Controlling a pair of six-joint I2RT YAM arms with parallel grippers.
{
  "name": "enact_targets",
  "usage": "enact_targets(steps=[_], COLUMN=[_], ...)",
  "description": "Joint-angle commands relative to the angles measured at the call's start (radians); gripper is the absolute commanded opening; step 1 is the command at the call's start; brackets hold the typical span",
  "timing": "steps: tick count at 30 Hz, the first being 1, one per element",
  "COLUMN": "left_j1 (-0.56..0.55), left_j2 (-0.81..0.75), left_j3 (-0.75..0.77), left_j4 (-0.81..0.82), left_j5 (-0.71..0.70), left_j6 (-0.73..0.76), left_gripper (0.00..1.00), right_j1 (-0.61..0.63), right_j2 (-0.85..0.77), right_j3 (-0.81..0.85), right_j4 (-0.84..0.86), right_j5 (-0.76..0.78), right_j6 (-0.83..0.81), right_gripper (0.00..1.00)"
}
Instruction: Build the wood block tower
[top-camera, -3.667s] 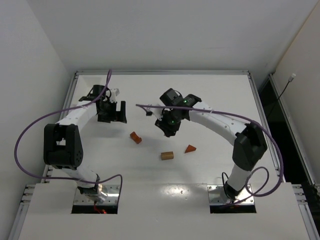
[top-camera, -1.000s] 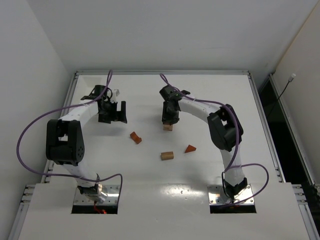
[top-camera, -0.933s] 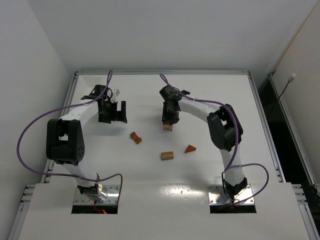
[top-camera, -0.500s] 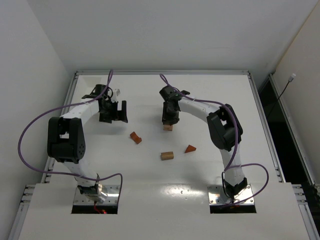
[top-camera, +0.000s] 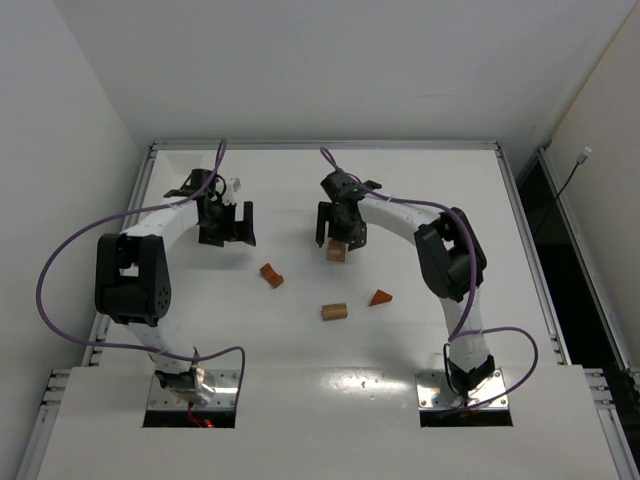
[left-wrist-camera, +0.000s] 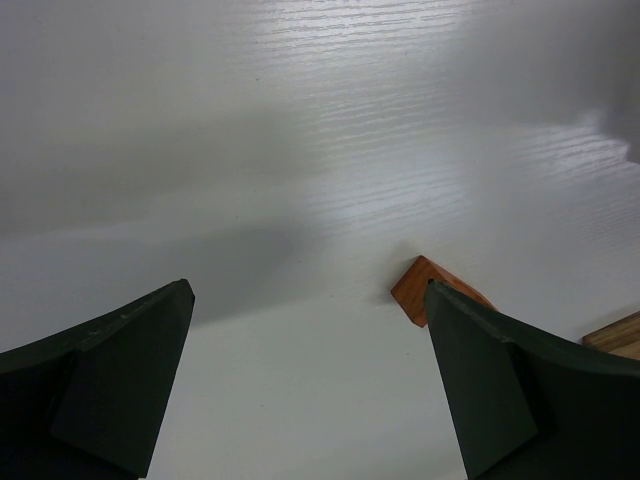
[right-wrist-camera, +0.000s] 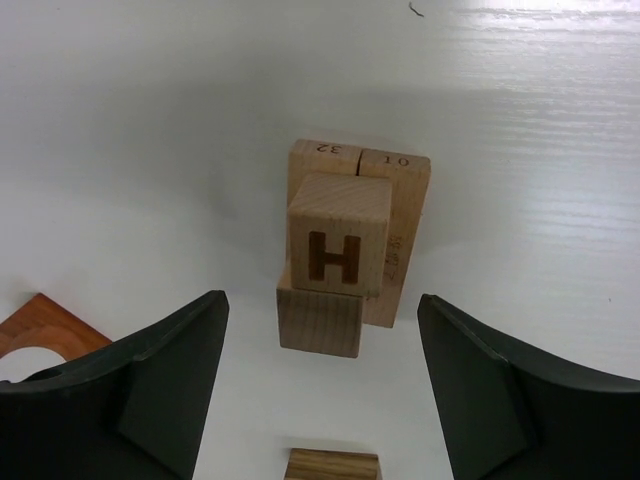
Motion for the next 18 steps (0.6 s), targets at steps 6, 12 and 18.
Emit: enact_targets(steps=[6, 12, 18], left_j1=[0.004, -0.108, -0.326], left_j2=[-0.066, -0.195, -0.271], left_j3=[0.01, -0.082, -0.105], left_j4=[-0.002, -0.002, -0.072], left_j5=[-0.005, -0.103, -0.047], left_j6=[0.033, 0.078, 0.237], left_gripper=[0.99, 0.99, 0.99], right_j1=[0.005, -0.019, -0.085], right_j2=[-0.186, -0.448, -0.664], right_j3=[-0.124, -0.296, -0.452], right_j4=[0.185, 0.275, 0.276], right_j5=[-0.093, -0.159, -0.154], right_j6=[-0.174, -0.43, -0.82], right_gripper=[0.75, 0.88, 0.88])
